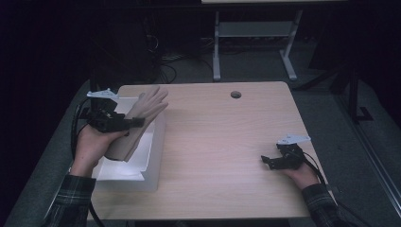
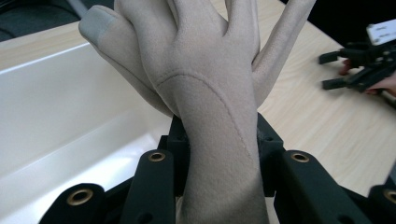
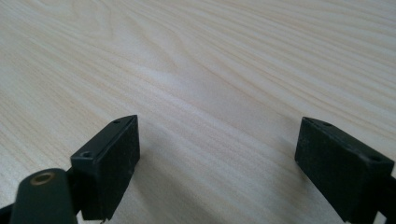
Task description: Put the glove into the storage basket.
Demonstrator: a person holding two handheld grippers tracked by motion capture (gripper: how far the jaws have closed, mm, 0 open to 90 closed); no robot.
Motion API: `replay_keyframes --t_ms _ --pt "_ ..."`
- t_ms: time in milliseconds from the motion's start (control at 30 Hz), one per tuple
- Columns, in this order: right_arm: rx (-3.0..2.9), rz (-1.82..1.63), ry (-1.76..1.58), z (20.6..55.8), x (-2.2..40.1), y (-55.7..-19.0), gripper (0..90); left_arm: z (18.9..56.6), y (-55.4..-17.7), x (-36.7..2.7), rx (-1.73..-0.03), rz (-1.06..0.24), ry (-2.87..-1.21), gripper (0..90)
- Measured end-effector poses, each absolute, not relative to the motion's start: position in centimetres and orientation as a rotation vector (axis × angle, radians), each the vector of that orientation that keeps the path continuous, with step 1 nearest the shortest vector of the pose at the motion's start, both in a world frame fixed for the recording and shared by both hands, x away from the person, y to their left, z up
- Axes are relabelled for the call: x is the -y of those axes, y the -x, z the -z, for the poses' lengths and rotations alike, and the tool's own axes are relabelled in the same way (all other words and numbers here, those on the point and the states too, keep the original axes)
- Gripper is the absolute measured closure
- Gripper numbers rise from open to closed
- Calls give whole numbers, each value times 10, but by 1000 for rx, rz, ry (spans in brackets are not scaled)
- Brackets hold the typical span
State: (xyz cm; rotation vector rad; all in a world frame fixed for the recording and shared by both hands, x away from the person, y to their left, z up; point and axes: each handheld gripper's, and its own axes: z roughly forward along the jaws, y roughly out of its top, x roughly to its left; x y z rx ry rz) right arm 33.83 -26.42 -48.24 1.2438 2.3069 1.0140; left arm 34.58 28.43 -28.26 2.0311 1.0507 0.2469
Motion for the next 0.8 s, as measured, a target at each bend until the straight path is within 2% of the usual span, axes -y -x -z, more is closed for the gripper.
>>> replay_keyframes --t_ms 267,800 --pt "-2306 -1014 -1246 482 264 -338 134 303 -347 -306 -1138 -273 -2025 669" --pt "-2307 -1014 -1245 482 264 -338 134 348 -354 -313 -1269 -313 -2080 669"
